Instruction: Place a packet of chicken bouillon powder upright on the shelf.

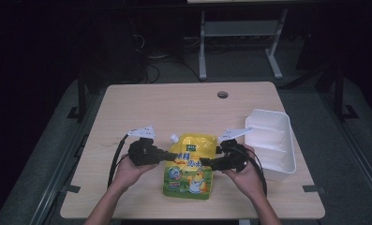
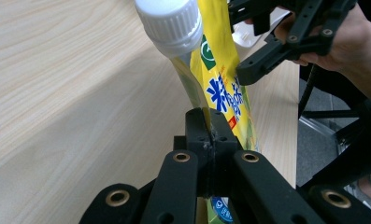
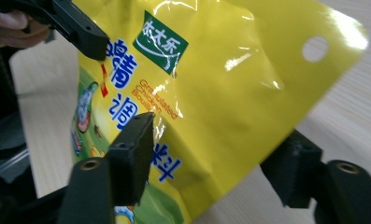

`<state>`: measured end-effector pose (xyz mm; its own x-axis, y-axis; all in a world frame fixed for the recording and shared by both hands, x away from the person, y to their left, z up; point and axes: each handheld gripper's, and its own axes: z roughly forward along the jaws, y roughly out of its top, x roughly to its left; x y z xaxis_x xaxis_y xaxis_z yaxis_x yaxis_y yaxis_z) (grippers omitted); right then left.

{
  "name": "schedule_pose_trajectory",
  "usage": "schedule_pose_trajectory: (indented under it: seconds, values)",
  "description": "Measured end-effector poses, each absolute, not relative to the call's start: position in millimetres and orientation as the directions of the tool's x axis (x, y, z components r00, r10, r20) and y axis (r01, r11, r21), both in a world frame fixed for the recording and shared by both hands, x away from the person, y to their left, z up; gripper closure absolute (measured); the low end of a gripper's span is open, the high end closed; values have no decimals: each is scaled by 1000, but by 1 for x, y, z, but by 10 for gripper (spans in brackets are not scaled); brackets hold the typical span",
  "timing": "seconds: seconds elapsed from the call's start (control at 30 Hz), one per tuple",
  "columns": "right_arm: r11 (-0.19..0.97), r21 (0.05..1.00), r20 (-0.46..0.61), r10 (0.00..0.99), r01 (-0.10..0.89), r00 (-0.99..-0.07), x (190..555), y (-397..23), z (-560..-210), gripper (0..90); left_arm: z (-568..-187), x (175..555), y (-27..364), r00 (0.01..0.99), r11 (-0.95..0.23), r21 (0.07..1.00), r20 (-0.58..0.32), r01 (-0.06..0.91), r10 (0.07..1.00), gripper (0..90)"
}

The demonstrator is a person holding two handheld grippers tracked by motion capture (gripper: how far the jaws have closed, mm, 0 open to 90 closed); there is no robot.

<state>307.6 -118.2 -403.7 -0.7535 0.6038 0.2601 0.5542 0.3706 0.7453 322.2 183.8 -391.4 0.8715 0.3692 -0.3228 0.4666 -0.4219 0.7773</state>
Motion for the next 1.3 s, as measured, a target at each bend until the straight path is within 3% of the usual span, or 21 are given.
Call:
schedule_pose_trajectory:
  seconds: [0.3, 0.47, 0.7, 1.1, 1.3]
  values:
    - [363, 751, 343, 500, 551, -795, 314, -111, -410, 501, -392, 317, 182, 884, -428, 788, -302, 442, 357, 899]
    - [345, 767, 361, 463, 540, -809, 312, -114, -409, 682, -393, 318, 181, 883, -430, 786, -302, 444, 359, 898]
    - [352, 781, 355, 429, 516, -831, 308, -115, -403, 862, -395, 318, 183, 880, -425, 786, -309, 449, 360, 881]
    - [358, 787, 371, 376, 502, -849, 302, -116, -391, 894, -393, 310, 201, 882, -441, 783, -280, 438, 380, 575]
    - [363, 790, 362, 373, 493, -854, 297, -119, -383, 894, -397, 301, 215, 887, -483, 769, -231, 418, 400, 477]
